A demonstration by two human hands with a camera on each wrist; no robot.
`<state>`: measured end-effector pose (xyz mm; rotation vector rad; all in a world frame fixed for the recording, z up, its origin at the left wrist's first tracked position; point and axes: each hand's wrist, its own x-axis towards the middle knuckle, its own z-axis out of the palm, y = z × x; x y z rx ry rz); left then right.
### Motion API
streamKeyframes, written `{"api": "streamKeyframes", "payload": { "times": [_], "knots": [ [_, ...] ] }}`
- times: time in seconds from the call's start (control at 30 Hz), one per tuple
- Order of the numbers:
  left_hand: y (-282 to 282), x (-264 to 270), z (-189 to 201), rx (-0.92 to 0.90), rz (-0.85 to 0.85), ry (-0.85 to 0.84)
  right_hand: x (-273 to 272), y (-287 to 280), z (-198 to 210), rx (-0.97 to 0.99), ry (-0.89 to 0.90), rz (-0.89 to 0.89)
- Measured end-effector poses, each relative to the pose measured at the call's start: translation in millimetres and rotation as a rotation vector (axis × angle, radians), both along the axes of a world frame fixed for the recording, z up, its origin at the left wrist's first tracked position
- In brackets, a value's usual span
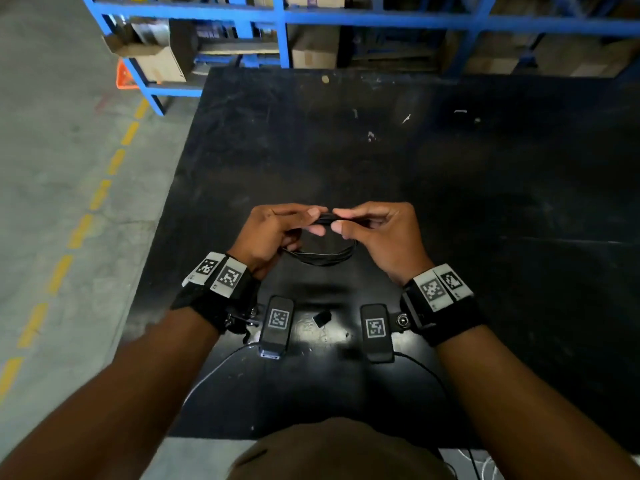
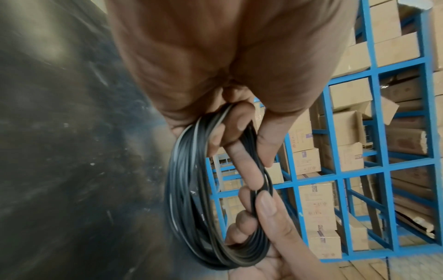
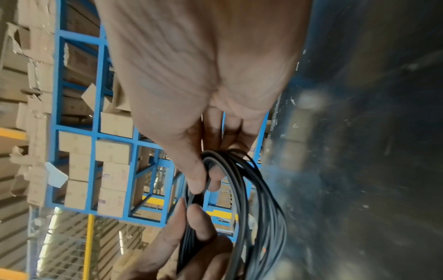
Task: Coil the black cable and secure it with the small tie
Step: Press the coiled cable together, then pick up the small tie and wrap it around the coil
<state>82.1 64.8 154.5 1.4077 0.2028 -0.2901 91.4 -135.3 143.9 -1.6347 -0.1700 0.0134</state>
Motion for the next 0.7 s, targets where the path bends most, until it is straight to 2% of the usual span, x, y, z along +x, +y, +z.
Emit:
{"api": "streamKeyframes", "payload": {
  "times": [0.27, 0.33, 0.47, 0.5, 0.57, 0.63, 0.7],
  "knots": [
    [15, -28, -50, 0.066, -0.049, 0.115, -18, 7, -57, -0.125, 0.025, 0.109],
    [17, -29, -57, 0.048, -0.023, 0.122, -20, 11, -63, -0.103, 0.046, 0.132],
    [26, -23, -68, 0.051, 0.091, 0.092, -12, 8, -73, -0.024, 0.198, 0.152],
    [31, -22, -72, 0.068, 0.123, 0.085, -10, 4, -80, -0.096, 0.212, 0.141],
    [40, -22, -78, 0.088, 0.178, 0.081, -11, -7, -102, -0.397, 0.177, 0.165],
    [46, -23, -82, 0.087, 0.222, 0.089, -20, -10, -128, -0.728, 0.12, 0.3],
    [48, -24, -85, 0.09, 0.252, 0.096, -34, -4, -148, -0.967, 0.173, 0.492]
  ]
}}
